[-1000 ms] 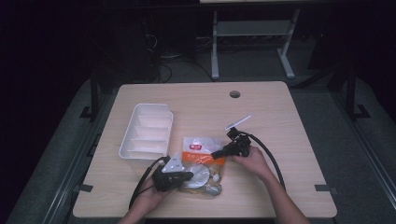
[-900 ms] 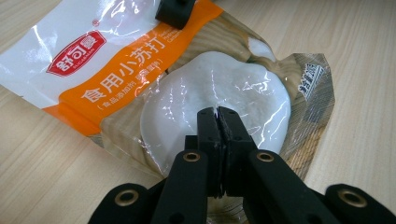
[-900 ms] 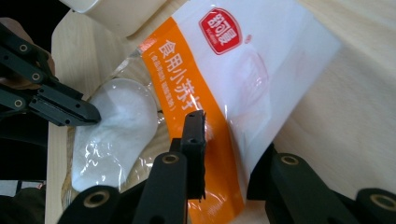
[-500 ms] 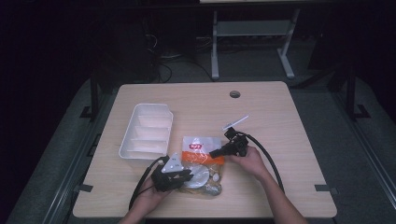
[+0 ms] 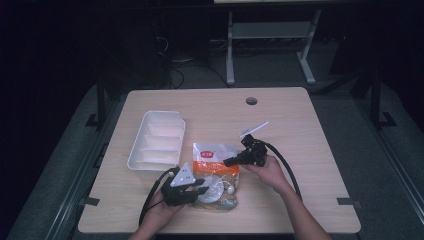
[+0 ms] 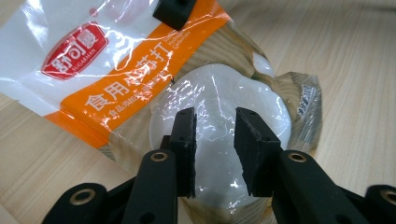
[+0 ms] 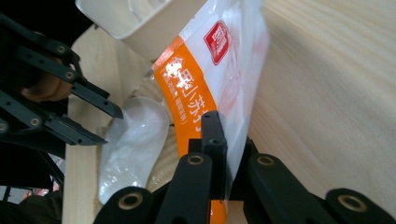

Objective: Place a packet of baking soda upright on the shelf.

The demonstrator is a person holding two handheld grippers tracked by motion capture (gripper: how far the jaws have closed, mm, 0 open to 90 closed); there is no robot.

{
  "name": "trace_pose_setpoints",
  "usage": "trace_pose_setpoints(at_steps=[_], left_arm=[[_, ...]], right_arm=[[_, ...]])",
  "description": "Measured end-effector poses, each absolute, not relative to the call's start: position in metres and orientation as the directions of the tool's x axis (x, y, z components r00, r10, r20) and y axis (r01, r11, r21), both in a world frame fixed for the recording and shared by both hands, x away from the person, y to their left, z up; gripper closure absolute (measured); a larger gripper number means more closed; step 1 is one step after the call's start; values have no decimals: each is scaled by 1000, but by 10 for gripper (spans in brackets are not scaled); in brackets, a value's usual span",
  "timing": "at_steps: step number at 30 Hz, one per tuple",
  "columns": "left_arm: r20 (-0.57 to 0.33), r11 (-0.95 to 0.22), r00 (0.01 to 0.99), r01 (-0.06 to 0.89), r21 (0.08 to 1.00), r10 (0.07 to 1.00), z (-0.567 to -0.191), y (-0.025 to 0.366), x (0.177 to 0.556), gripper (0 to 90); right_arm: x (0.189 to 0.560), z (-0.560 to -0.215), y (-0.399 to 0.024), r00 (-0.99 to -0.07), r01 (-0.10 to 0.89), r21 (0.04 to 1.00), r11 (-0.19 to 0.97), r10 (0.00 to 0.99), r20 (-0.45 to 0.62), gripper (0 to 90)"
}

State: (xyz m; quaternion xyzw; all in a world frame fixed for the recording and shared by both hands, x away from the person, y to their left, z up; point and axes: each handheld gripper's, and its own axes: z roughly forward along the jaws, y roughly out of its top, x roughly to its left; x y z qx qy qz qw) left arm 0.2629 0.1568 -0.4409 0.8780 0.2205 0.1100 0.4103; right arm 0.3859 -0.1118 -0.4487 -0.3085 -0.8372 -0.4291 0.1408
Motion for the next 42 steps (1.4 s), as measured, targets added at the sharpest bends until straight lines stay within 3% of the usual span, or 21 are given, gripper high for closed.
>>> trace_pose_setpoints(at_steps=[15,24,29,37,42], left_arm=[[42,-555,890,245,795,454,-438,155,254,602],[53,-555,896,225,801,440,-439,154,251,574],[66,-561,904,204,802,423,-440,152,248,522],[66,-570,912,196,798,405,-443,152,246,460],[45,-552,907,215,806,418,-444,156,247,373]], right_arm=[[369,-398,-135,-818,561,746,359,382,431,896],[358,-372,-137,-854,493,781,383,384,351,897],[352,-352,-133,-879,429,804,412,394,267,899],[357,-333,-127,-884,397,820,413,414,219,898],[363,-322,-121,-885,386,830,403,414,211,899]])
